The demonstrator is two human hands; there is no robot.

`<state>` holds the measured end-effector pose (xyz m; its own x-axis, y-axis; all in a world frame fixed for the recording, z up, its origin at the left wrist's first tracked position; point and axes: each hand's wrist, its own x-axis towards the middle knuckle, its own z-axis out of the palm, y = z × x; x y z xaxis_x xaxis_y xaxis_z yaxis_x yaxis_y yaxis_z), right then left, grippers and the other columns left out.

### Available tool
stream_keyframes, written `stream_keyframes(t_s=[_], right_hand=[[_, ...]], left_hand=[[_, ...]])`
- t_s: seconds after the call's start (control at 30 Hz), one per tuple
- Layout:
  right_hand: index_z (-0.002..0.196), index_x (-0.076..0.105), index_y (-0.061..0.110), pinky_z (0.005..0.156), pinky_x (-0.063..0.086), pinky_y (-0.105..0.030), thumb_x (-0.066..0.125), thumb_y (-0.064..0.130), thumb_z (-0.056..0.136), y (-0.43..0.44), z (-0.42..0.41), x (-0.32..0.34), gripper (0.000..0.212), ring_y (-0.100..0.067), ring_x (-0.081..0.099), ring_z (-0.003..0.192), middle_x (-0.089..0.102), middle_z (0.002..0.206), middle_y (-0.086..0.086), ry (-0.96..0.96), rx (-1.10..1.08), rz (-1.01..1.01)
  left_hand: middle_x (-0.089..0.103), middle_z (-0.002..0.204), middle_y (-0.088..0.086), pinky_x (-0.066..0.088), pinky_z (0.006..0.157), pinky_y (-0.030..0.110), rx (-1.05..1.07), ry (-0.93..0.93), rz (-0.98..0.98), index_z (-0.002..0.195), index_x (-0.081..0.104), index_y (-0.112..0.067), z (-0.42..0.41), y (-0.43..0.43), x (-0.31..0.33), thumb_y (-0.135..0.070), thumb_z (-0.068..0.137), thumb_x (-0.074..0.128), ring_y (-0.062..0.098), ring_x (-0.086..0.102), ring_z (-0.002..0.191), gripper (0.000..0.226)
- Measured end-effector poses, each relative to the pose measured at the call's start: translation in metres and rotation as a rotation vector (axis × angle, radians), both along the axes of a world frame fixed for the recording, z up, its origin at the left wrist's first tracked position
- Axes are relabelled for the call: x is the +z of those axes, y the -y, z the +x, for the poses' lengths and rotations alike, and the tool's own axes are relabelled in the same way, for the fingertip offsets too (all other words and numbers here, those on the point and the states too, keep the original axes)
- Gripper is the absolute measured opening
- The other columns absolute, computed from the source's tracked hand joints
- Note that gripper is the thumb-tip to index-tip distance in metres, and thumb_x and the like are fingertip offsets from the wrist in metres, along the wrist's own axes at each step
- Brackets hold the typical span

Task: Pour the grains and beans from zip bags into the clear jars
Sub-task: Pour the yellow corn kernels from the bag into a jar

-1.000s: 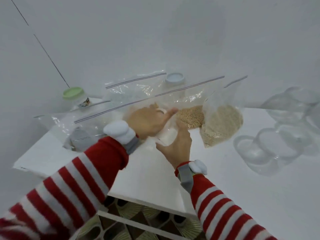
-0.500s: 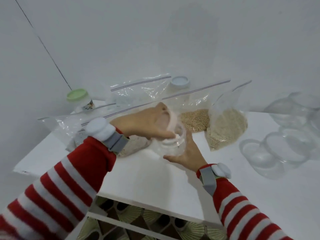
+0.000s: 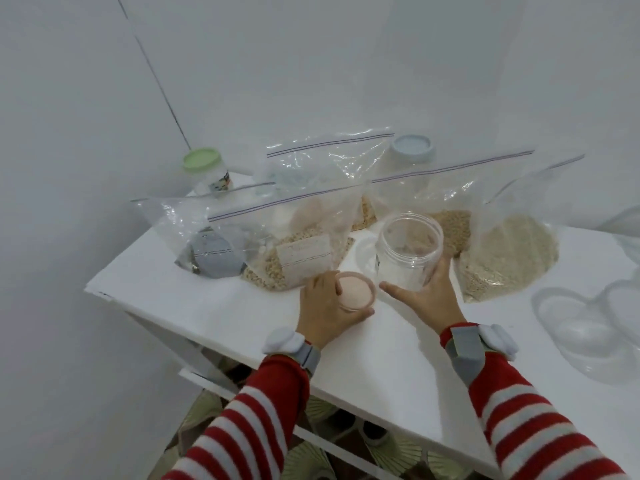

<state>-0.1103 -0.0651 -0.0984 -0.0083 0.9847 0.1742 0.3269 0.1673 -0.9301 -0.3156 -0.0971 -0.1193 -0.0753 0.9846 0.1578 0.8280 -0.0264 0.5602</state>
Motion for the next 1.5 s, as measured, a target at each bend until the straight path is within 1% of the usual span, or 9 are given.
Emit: stream_keyframes(t_s=[0.13,0.27,0.43,0.53,0.73,0.9,1.1,1.27,1.5], right_hand=[[0.151,0.010,0.025,0.120,0.026,-0.042,0.093,0.032,0.060,-0.003,-0.002,0.004,0.124,-0.012,0.028,0.142,0.027,0.154,0.002,-0.049,0.014,-0.034],[0.149,0.003,0.038,0.119,0.018,-0.033,0.086,0.057,0.060,0.004,-0.001,0.019,0.123,-0.007,0.018,0.145,0.015,0.158,0.008,-0.093,-0.019,-0.021],[0.138,0.037,0.019,0.114,0.033,-0.038,0.065,0.029,0.089,-0.012,-0.008,0.099,0.057,-0.016,0.042,0.133,0.045,0.141,-0.004,-0.272,-0.196,0.453],[0.126,0.045,0.021,0.101,0.043,-0.036,0.060,0.013,0.089,-0.056,-0.019,0.161,0.041,-0.016,0.053,0.117,0.058,0.123,0.000,-0.188,-0.162,0.575],[0.140,0.041,0.029,0.091,0.042,-0.034,0.057,0.015,0.092,-0.184,-0.049,0.210,0.053,-0.019,0.052,0.103,0.060,0.124,-0.002,0.410,0.135,0.395],[0.147,0.037,0.030,0.108,0.037,-0.041,0.060,0.023,0.094,-0.255,-0.073,0.191,0.058,-0.027,0.044,0.131,0.049,0.144,-0.003,0.935,0.279,0.212],[0.146,0.036,0.029,0.108,0.033,-0.035,0.070,0.043,0.086,-0.277,-0.095,0.166,0.070,-0.020,0.047,0.128,0.058,0.134,0.008,1.104,0.332,0.108],[0.099,0.069,0.029,0.096,0.027,-0.032,0.065,0.035,0.090,-0.280,-0.108,0.162,0.012,-0.018,0.058,0.110,0.069,0.107,0.008,1.190,0.292,0.203],[0.098,0.073,0.034,0.095,0.027,-0.036,0.062,0.039,0.093,-0.283,-0.110,0.188,0.014,-0.019,0.049,0.114,0.068,0.105,0.009,1.193,0.134,0.327]], left_hand=[[0.057,0.108,-0.006,0.028,0.079,0.031,0.031,-0.116,0.005,0.104,0.055,-0.020,0.002,-0.002,-0.009,-0.085,0.051,0.045,0.024,0.048,0.107,0.085],[0.060,0.125,-0.001,0.039,0.087,0.033,-0.033,-0.110,0.241,0.092,0.060,-0.020,-0.003,-0.003,-0.007,-0.078,0.065,0.056,0.027,0.054,0.111,0.063],[0.063,0.116,-0.003,0.033,0.094,0.024,-0.147,-0.036,0.633,0.090,0.062,-0.017,-0.014,-0.027,0.078,-0.047,0.084,0.065,0.018,0.055,0.108,0.031],[0.065,0.110,-0.003,0.037,0.091,0.032,-0.123,-0.015,0.786,0.092,0.062,-0.015,-0.028,-0.070,0.151,-0.039,0.084,0.070,0.019,0.058,0.104,0.027],[0.063,0.116,-0.005,0.040,0.098,0.038,-0.050,-0.038,0.430,0.115,0.060,-0.018,-0.079,-0.184,0.233,-0.037,0.084,0.071,0.020,0.055,0.112,0.038],[0.055,0.136,-0.001,0.038,0.104,0.036,-0.064,-0.224,0.090,0.133,0.053,-0.022,-0.103,-0.237,0.217,-0.044,0.080,0.075,0.021,0.050,0.126,0.061],[0.066,0.116,-0.011,0.033,0.098,0.034,0.012,-0.307,-0.125,0.127,0.051,-0.028,-0.130,-0.247,0.189,-0.050,0.073,0.078,0.015,0.056,0.117,0.064],[0.072,0.097,-0.011,0.036,0.095,0.034,0.057,-0.312,-0.030,0.122,0.052,-0.025,-0.144,-0.244,0.180,-0.032,0.082,0.070,0.016,0.061,0.107,0.045],[0.073,0.096,-0.007,0.038,0.094,0.037,0.097,-0.235,0.145,0.117,0.049,-0.020,-0.149,-0.241,0.194,-0.028,0.083,0.066,0.021,0.061,0.106,0.039]])
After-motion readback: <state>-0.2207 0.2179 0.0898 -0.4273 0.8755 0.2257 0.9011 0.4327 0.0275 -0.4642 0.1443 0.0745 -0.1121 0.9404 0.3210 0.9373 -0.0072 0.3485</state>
